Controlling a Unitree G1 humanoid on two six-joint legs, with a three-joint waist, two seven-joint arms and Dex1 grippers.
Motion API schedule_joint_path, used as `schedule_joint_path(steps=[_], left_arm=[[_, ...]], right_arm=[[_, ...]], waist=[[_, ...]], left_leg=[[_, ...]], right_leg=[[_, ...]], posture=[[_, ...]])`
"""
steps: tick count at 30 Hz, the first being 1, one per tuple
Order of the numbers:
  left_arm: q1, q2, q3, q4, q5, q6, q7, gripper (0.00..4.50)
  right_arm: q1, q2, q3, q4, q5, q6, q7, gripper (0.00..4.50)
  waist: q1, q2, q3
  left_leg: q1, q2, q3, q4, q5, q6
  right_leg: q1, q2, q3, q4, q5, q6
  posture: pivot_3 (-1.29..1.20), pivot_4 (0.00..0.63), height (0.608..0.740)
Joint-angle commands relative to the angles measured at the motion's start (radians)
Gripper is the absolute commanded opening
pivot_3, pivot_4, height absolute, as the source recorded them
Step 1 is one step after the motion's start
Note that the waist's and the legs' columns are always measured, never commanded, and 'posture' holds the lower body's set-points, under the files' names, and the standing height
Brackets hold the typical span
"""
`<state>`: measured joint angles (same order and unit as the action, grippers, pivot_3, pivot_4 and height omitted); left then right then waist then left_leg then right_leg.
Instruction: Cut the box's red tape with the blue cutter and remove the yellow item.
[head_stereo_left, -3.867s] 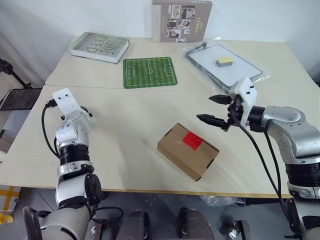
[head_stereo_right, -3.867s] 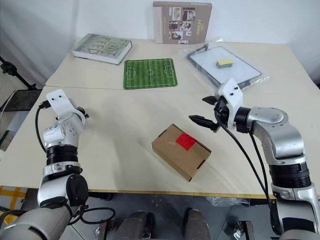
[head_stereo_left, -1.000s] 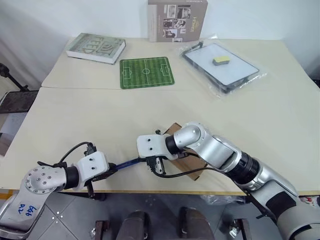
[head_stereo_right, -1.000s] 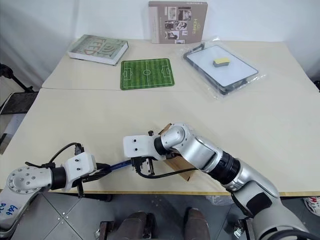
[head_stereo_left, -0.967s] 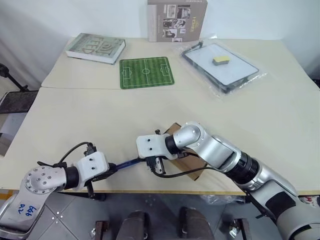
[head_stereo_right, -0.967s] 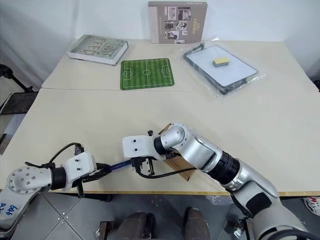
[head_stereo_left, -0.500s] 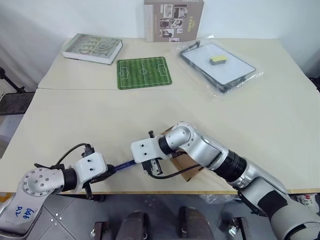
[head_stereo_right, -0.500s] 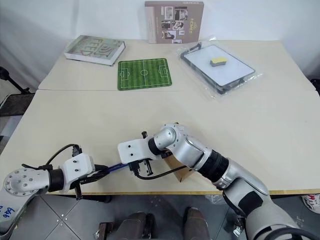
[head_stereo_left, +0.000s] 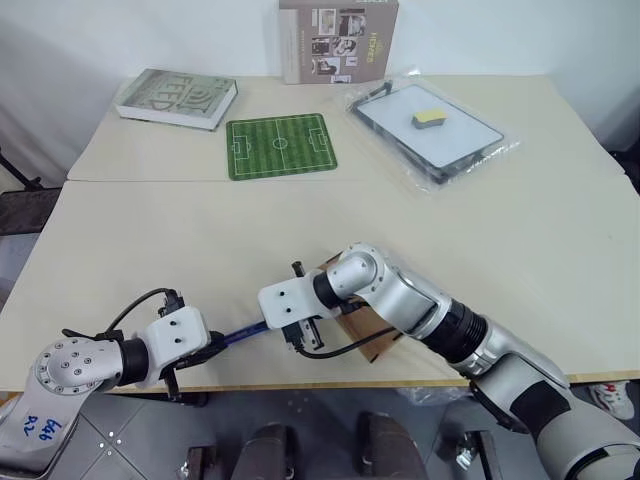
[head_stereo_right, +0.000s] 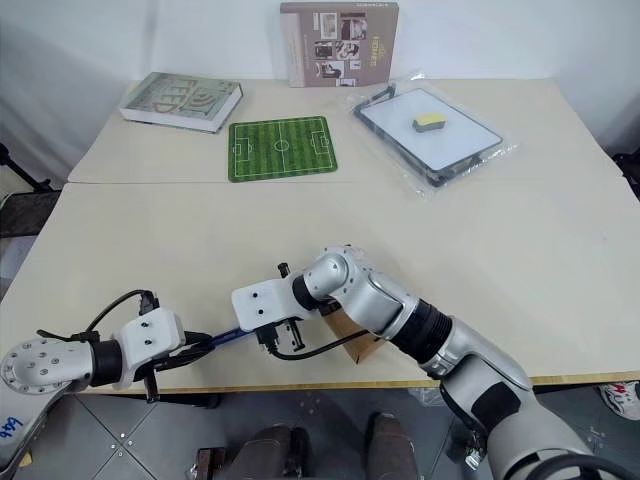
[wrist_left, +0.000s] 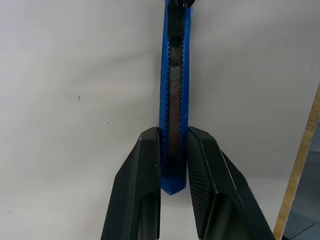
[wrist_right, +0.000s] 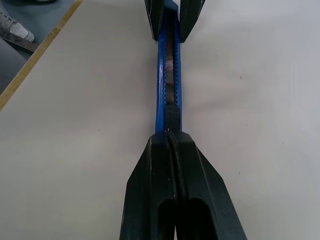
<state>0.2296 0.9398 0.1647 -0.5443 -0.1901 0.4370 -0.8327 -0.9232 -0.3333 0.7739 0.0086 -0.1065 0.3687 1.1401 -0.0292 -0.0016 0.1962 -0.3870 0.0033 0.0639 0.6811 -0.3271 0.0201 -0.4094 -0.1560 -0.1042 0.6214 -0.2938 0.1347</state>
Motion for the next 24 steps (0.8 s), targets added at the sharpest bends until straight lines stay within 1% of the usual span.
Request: schedule_joint_path(steps=[1, 7, 15, 20, 24], left_arm=[[0.040, 0.016, -0.038, -0.001, 0.005, 0.010, -0.040, 0.43], [0.036, 0.018, -0.040, 0.002, 0.006, 0.010, -0.039, 0.43], [0.018, 0.013, -0.050, 0.007, 0.010, 0.011, -0.037, 0.43], [0.008, 0.012, -0.054, 0.013, 0.013, 0.015, -0.033, 0.43], [0.002, 0.012, -0.059, 0.018, 0.015, 0.014, -0.033, 0.43]], right_arm=[[-0.005, -0.022, -0.029, 0.024, -0.042, -0.006, -0.003, 0.04], [-0.001, -0.013, -0.031, 0.039, -0.054, -0.009, -0.007, 0.04], [0.014, 0.045, -0.022, 0.072, -0.093, -0.022, -0.002, 0.04], [0.025, 0.054, -0.046, 0.027, -0.083, -0.023, 0.009, 0.04], [0.034, 0.068, -0.104, -0.044, -0.029, 0.034, 0.015, 0.04]], waist=[[0.000, 0.000, 0.000], [0.000, 0.000, 0.000], [-0.001, 0.000, 0.000], [0.000, 0.000, 0.000], [0.001, 0.000, 0.000]], left_leg=[[0.000, 0.000, 0.000, 0.000, 0.000, 0.000], [0.000, 0.000, 0.000, 0.000, 0.000, 0.000], [0.001, 0.001, 0.000, 0.000, 0.000, 0.000], [0.001, 0.000, 0.000, 0.000, 0.000, 0.000], [0.000, 0.000, 0.000, 0.000, 0.000, 0.000]], right_leg=[[0.000, 0.000, 0.000, 0.000, 0.000, 0.000], [0.000, 0.000, 0.000, 0.000, 0.000, 0.000], [0.000, 0.000, 0.000, 0.000, 0.000, 0.000], [0.000, 0.000, 0.000, 0.000, 0.000, 0.000], [0.000, 0.000, 0.000, 0.000, 0.000, 0.000]], posture=[[0.00, 0.150, 0.740], [0.00, 0.150, 0.740], [0.00, 0.150, 0.740], [0.00, 0.150, 0.740], [0.00, 0.150, 0.740]])
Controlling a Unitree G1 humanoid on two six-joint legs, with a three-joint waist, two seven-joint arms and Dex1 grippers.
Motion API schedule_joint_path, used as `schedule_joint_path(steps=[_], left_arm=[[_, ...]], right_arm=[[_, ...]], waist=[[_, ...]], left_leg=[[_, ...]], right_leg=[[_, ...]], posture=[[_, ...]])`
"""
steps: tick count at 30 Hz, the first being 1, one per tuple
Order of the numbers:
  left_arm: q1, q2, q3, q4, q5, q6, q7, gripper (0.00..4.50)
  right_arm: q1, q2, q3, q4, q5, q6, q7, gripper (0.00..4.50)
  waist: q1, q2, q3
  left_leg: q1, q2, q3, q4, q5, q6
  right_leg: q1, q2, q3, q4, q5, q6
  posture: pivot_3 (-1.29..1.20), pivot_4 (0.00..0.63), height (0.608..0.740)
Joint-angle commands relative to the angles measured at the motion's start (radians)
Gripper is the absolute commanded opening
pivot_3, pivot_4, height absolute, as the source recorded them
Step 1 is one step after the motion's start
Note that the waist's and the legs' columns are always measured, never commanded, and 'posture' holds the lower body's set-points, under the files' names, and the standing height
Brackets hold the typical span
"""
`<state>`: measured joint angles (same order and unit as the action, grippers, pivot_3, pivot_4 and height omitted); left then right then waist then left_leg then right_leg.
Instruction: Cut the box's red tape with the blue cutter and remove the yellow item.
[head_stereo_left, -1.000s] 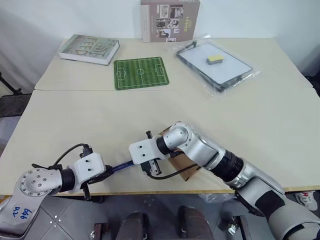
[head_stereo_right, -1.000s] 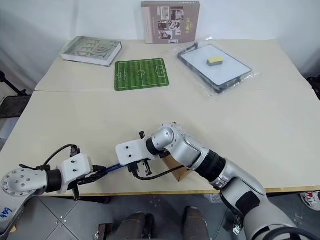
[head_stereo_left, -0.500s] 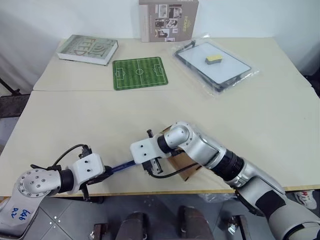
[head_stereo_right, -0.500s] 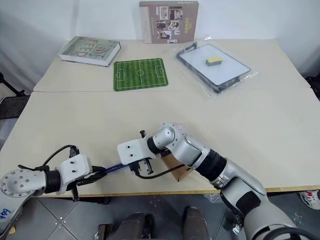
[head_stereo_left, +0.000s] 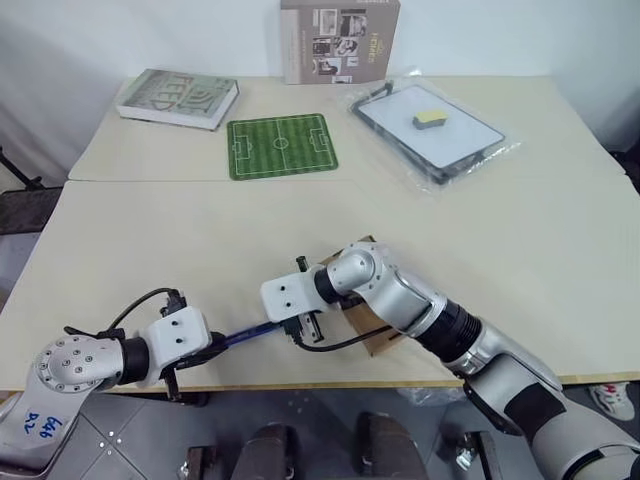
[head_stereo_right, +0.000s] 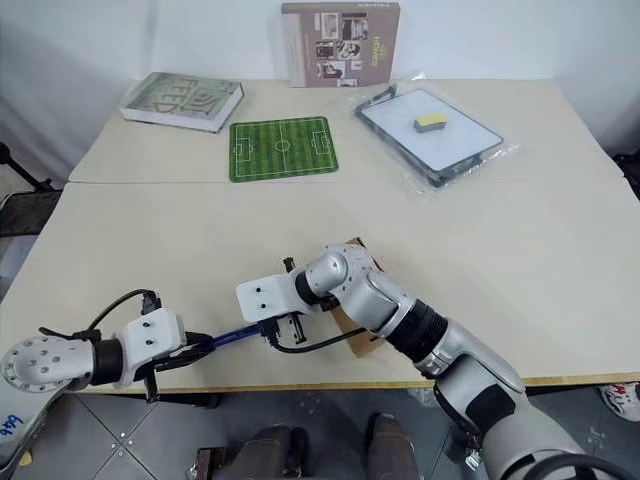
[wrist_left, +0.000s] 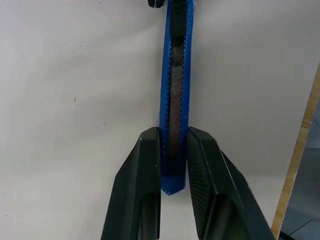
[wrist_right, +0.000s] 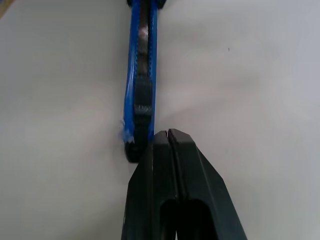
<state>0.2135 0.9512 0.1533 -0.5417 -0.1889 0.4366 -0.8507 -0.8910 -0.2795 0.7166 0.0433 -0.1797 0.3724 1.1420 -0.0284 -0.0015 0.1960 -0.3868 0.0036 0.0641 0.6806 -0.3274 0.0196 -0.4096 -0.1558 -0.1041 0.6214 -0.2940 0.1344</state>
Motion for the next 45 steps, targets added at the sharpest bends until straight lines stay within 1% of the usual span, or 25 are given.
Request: schedule_joint_path(steps=[1, 4, 10, 16, 23, 45], left_arm=[[0.016, 0.001, -0.049, 0.017, 0.014, 0.014, -0.017, 0.43], [0.008, 0.000, -0.055, 0.022, 0.014, 0.014, -0.019, 0.43], [-0.006, -0.001, -0.063, 0.028, 0.016, 0.015, -0.019, 0.43], [-0.010, -0.003, -0.065, 0.026, 0.018, 0.020, -0.022, 0.43], [-0.004, -0.005, -0.063, 0.021, 0.019, 0.024, -0.018, 0.43], [-0.015, -0.012, -0.069, 0.023, 0.027, 0.023, -0.014, 0.43]], right_arm=[[0.008, 0.007, -0.056, -0.108, 0.062, 0.048, 0.029, 0.04], [0.019, -0.007, -0.065, -0.142, 0.080, 0.070, 0.045, 0.04], [0.028, -0.038, -0.041, -0.131, 0.056, 0.058, 0.046, 0.04], [0.027, -0.037, -0.015, -0.077, 0.021, 0.012, 0.039, 0.04], [0.031, -0.027, 0.002, -0.064, 0.005, -0.012, 0.051, 0.04], [0.018, 0.124, 0.033, 0.002, -0.027, -0.032, 0.042, 0.04]], waist=[[0.001, 0.000, 0.000], [0.001, 0.000, 0.000], [0.003, 0.000, 0.000], [0.002, 0.000, 0.000], [0.002, 0.000, 0.000], [0.001, 0.000, 0.000]], left_leg=[[0.000, 0.000, 0.000, 0.000, 0.000, 0.000], [0.000, 0.000, 0.000, 0.000, 0.000, 0.000], [0.000, -0.001, 0.000, 0.000, 0.000, 0.000], [0.000, -0.001, 0.000, 0.000, 0.000, 0.000], [0.000, -0.001, 0.000, 0.000, 0.000, 0.000], [0.000, -0.001, 0.000, 0.000, 0.000, 0.000]], right_leg=[[0.000, 0.000, 0.000, 0.000, 0.000, 0.000], [0.000, 0.000, 0.000, 0.000, 0.000, 0.000], [0.000, -0.001, 0.000, 0.000, 0.000, 0.000], [0.000, -0.001, 0.000, 0.000, 0.000, 0.000], [0.000, -0.001, 0.000, 0.000, 0.000, 0.000], [0.000, -0.001, 0.000, 0.000, 0.000, 0.000]], posture=[[0.00, 0.150, 0.740], [0.00, 0.150, 0.740], [0.00, 0.150, 0.740], [0.00, 0.150, 0.740], [0.00, 0.150, 0.740], [0.00, 0.150, 0.740]])
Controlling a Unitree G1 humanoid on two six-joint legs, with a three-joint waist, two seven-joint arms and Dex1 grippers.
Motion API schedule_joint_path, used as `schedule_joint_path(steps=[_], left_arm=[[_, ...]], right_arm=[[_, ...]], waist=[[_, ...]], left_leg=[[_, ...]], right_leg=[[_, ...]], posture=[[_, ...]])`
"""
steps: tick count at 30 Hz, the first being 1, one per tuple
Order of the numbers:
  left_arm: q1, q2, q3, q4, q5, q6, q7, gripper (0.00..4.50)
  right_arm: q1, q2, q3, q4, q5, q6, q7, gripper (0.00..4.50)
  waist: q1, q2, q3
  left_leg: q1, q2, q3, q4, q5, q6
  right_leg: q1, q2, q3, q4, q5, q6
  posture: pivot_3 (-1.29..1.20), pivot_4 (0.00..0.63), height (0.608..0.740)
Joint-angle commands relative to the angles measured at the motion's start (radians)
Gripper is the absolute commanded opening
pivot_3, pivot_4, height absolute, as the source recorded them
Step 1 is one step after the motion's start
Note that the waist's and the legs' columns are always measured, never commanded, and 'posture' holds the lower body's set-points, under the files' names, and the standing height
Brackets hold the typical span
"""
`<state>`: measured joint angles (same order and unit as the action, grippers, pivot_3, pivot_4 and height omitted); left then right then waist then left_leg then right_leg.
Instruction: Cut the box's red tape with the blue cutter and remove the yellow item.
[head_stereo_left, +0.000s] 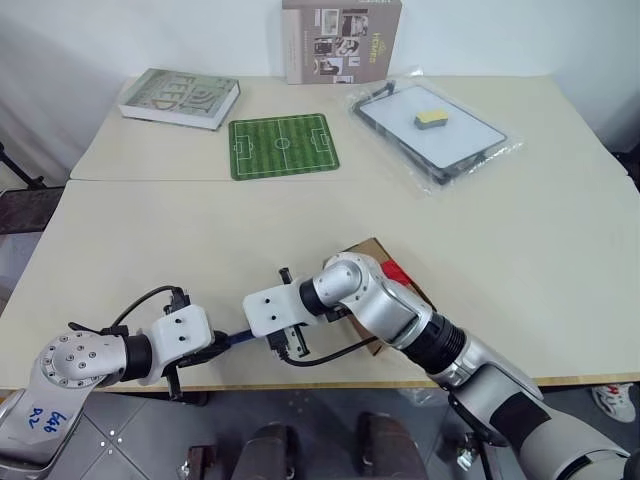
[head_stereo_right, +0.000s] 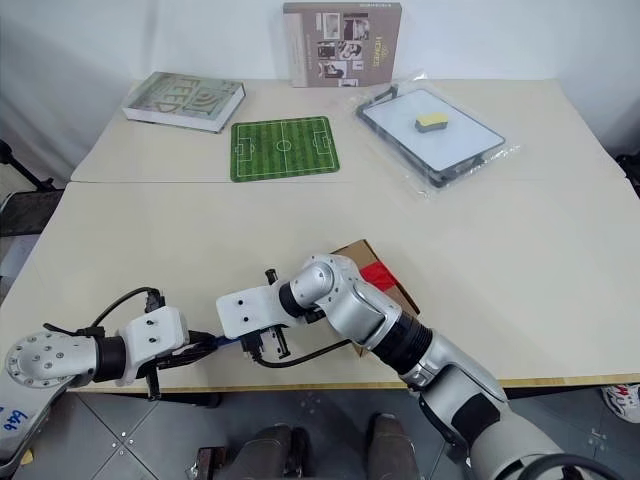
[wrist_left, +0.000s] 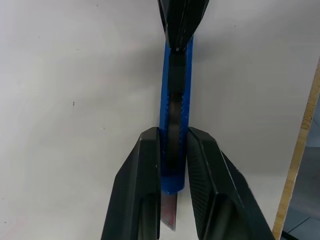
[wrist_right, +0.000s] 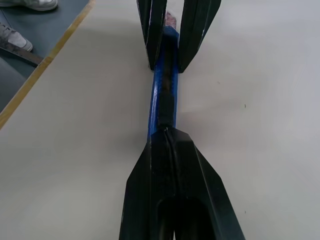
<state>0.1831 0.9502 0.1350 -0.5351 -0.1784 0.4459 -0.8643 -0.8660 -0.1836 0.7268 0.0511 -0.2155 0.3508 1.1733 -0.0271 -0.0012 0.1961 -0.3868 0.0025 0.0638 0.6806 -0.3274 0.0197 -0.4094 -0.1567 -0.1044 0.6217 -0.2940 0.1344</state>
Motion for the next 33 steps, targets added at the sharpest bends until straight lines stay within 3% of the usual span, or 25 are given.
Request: schedule_joint_path(steps=[1, 11, 20, 24, 28, 33], left_arm=[[0.015, -0.011, -0.051, 0.017, 0.017, 0.014, 0.000, 0.43], [-0.005, -0.024, -0.056, 0.031, 0.021, 0.016, 0.011, 0.43], [-0.045, -0.071, -0.016, 0.129, 0.060, -0.132, 0.064, 0.43], [-0.120, -0.136, -0.009, 0.224, 0.095, -0.270, 0.130, 0.43], [-0.213, -0.245, 0.003, 0.322, 0.090, -0.514, 0.190, 0.43], [-0.295, -0.318, -0.003, 0.425, 0.100, -0.710, 0.219, 0.43]], right_arm=[[-0.008, 0.031, 0.022, -0.005, 0.010, -0.010, 0.010, 0.04], [-0.017, 0.057, -0.015, 0.019, 0.027, 0.008, -0.005, 0.04], [-0.025, -0.070, -0.282, -0.174, 0.222, 0.296, 0.034, 0.04], [-0.064, -0.108, -0.414, -0.175, 0.303, 0.515, -0.020, 0.90], [-0.109, -0.154, -0.499, -0.166, 0.409, 0.744, -0.034, 2.30], [-0.212, -0.128, -0.573, -0.094, 0.507, 0.977, -0.113, 4.05]], waist=[[0.000, 0.000, 0.000], [0.001, 0.000, 0.000], [0.005, 0.000, 0.000], [0.001, 0.000, 0.000], [0.001, 0.000, 0.000], [-0.006, 0.000, 0.000]], left_leg=[[0.000, 0.000, 0.000, 0.000, 0.000, 0.000], [0.000, 0.000, 0.000, 0.000, 0.000, 0.000], [0.000, -0.001, -0.001, 0.000, 0.000, 0.000], [0.000, 0.000, 0.000, 0.000, 0.000, 0.000], [-0.002, -0.001, 0.000, 0.000, 0.000, 0.000], [-0.003, -0.001, 0.001, -0.001, -0.001, 0.002]], right_leg=[[0.000, 0.000, 0.000, 0.000, 0.000, 0.000], [0.000, 0.000, 0.000, 0.000, 0.000, 0.000], [0.000, -0.002, -0.001, 0.000, 0.000, 0.000], [0.000, -0.002, -0.002, 0.000, 0.000, 0.000], [-0.002, -0.002, -0.003, 0.000, 0.000, 0.000], [-0.004, -0.004, -0.008, 0.001, 0.000, 0.000]], posture=[[0.00, 0.150, 0.740], [0.00, 0.150, 0.740], [0.00, 0.150, 0.740], [0.00, 0.150, 0.740], [0.00, 0.150, 0.740], [0.00, 0.150, 0.740]])
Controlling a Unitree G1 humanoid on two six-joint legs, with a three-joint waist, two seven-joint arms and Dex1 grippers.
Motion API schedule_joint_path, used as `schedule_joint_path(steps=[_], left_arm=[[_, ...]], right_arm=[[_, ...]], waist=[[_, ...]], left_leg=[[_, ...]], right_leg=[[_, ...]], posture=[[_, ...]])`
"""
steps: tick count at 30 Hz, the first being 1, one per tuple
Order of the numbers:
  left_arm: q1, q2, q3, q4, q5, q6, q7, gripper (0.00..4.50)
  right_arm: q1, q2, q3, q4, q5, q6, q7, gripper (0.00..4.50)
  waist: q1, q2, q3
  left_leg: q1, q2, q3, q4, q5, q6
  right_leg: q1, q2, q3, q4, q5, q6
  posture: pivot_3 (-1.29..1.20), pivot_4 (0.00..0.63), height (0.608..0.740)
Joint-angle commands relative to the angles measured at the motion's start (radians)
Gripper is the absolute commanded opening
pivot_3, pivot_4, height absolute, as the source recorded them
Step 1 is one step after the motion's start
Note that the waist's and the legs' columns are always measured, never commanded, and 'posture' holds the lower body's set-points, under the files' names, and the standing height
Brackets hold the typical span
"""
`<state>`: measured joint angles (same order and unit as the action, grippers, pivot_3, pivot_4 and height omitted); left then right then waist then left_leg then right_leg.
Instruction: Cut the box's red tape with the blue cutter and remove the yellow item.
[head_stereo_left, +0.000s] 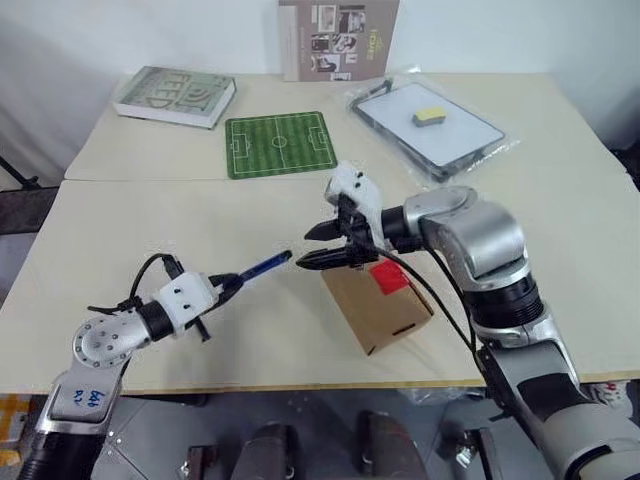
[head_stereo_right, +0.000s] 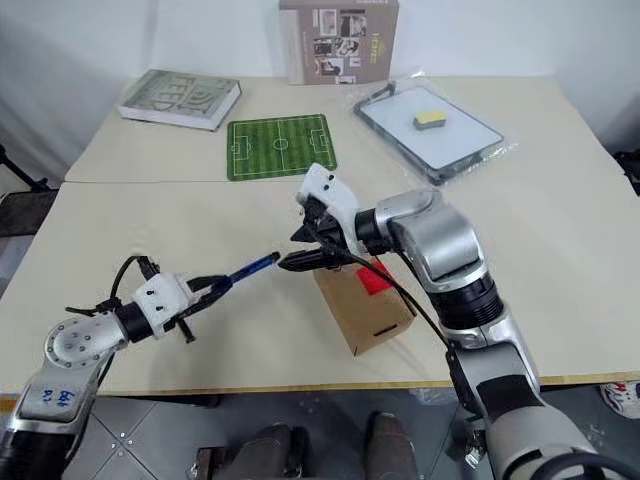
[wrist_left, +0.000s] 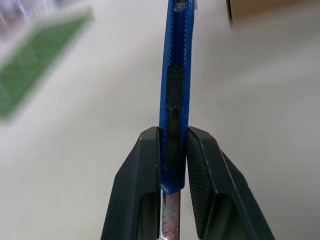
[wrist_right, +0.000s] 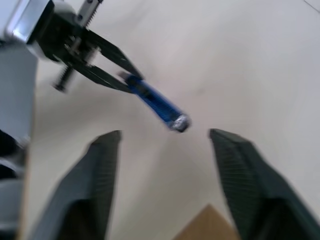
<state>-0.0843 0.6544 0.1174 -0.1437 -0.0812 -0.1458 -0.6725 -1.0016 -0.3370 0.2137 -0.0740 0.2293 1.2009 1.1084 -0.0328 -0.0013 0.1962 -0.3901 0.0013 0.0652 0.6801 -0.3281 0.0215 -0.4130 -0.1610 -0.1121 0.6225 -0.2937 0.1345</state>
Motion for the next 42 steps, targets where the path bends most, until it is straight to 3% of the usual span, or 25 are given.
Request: schedule_joint_path(steps=[1, 6, 9, 25, 29, 38, 42], left_arm=[[-0.043, -0.036, 0.011, 0.049, 0.000, -0.154, 0.031, 0.43], [-0.087, -0.073, -0.011, 0.108, 0.000, -0.263, 0.026, 0.43], [-0.101, -0.085, -0.031, 0.126, -0.004, -0.297, 0.019, 0.43], [-0.103, -0.110, -0.056, 0.094, 0.005, -0.300, 0.050, 0.43], [-0.099, -0.107, -0.054, 0.084, 0.002, -0.294, 0.051, 0.43], [-0.089, -0.098, -0.043, 0.076, -0.004, -0.278, 0.047, 0.43], [-0.098, -0.093, -0.035, 0.086, -0.003, -0.274, 0.050, 0.43]], right_arm=[[-0.102, 0.035, -0.076, 0.060, 0.076, 0.164, -0.067, 4.33], [-0.193, 0.080, -0.141, 0.197, 0.136, 0.282, -0.146, 4.43], [-0.227, 0.072, -0.118, 0.251, 0.184, 0.308, -0.134, 4.43], [-0.298, 0.100, -0.006, 0.445, 0.230, 0.215, -0.141, 4.43], [-0.303, 0.098, -0.005, 0.467, 0.233, 0.195, -0.145, 3.48], [-0.295, 0.064, -0.019, 0.457, 0.255, 0.187, -0.143, 0.24], [-0.281, 0.043, -0.009, 0.436, 0.271, 0.188, -0.140, 0.14]], waist=[[-0.002, 0.000, 0.000], [0.003, 0.000, 0.000], [0.004, 0.000, 0.000], [0.003, 0.000, 0.000], [0.003, 0.000, 0.000], [0.003, 0.000, 0.000], [0.003, 0.000, 0.000]], left_leg=[[0.000, 0.000, 0.001, 0.000, 0.000, 0.000], [0.000, 0.000, 0.001, 0.000, 0.000, 0.000], [-0.001, -0.001, 0.001, 0.001, 0.000, 0.000], [-0.001, -0.001, 0.001, 0.001, 0.000, 0.001], [-0.001, -0.001, 0.001, 0.001, 0.000, 0.001], [-0.001, -0.001, 0.001, 0.001, 0.000, 0.001], [-0.001, -0.001, 0.001, 0.001, 0.000, 0.001]], right_leg=[[-0.001, 0.000, -0.001, 0.000, 0.000, 0.000], [0.000, -0.001, -0.005, 0.000, 0.000, 0.000], [0.000, -0.002, -0.005, 0.000, 0.000, 0.000], [0.000, -0.002, -0.008, 0.000, 0.000, 0.001], [0.000, -0.002, -0.008, 0.000, 0.000, 0.001], [0.000, -0.002, -0.008, 0.000, 0.000, 0.001], [0.000, -0.002, -0.008, 0.000, 0.000, 0.001]], posture=[[0.00, 0.150, 0.740], [0.00, 0.150, 0.740], [0.00, 0.150, 0.740], [0.00, 0.150, 0.740], [0.00, 0.150, 0.740], [0.00, 0.150, 0.740], [0.00, 0.150, 0.740]])
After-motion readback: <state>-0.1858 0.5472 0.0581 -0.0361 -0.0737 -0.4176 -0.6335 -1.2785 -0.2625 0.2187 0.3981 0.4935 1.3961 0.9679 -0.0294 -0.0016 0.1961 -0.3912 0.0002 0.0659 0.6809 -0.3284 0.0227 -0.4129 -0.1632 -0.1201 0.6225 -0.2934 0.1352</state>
